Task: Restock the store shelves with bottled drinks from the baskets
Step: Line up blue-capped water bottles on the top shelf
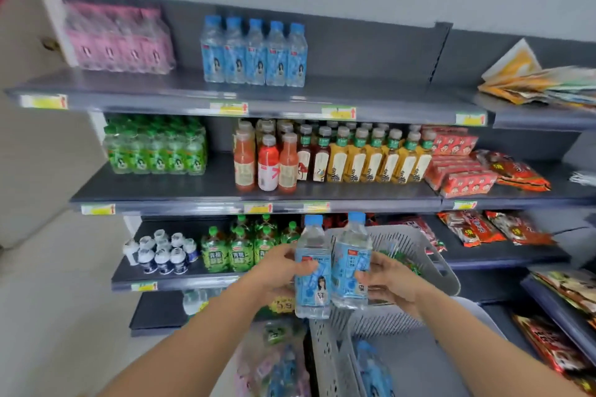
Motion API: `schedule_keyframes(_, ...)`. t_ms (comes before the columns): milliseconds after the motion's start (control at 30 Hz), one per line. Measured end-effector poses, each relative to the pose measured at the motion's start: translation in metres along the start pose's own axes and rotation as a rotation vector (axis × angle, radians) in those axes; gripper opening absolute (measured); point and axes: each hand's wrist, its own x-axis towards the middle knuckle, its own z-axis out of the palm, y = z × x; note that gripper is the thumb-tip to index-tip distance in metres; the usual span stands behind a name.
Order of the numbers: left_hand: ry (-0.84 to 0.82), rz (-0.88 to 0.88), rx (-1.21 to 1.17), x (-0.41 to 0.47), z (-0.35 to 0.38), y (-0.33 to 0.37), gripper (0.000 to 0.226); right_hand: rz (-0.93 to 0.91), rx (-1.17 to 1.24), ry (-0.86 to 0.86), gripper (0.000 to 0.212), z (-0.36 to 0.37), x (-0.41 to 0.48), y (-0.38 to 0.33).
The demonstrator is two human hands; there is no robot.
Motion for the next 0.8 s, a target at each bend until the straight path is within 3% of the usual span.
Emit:
schedule_keyframes(133, 0.106, 0.076, -0.027, -0.014, -0.047, 0.027, 0.032, -0.081, 0.018, 0.035, 0.034, 0.041, 0.005, -0.04)
schedule_keyframes(267, 0.16, 0.137, -0.109, -0.019, -0.078, 0.056, 0.028, -0.166, -0.039, 0.069, 0.039, 0.063, 0.02, -0.077)
schedule_keyframes(367, 0.201, 0.192, -0.128, -0.015, -0.095, 0.08, 0.023, -0.225, -0.026, 0.066, 0.028, 0.073, 0.032, -0.106)
schedule_keyframes(800, 0.345, 0.409, -0.171, 0.027, -0.163, 0.187, 0.019, -0.5, -0.036, 0.041, 0.045, 0.101, 0.114, -0.244)
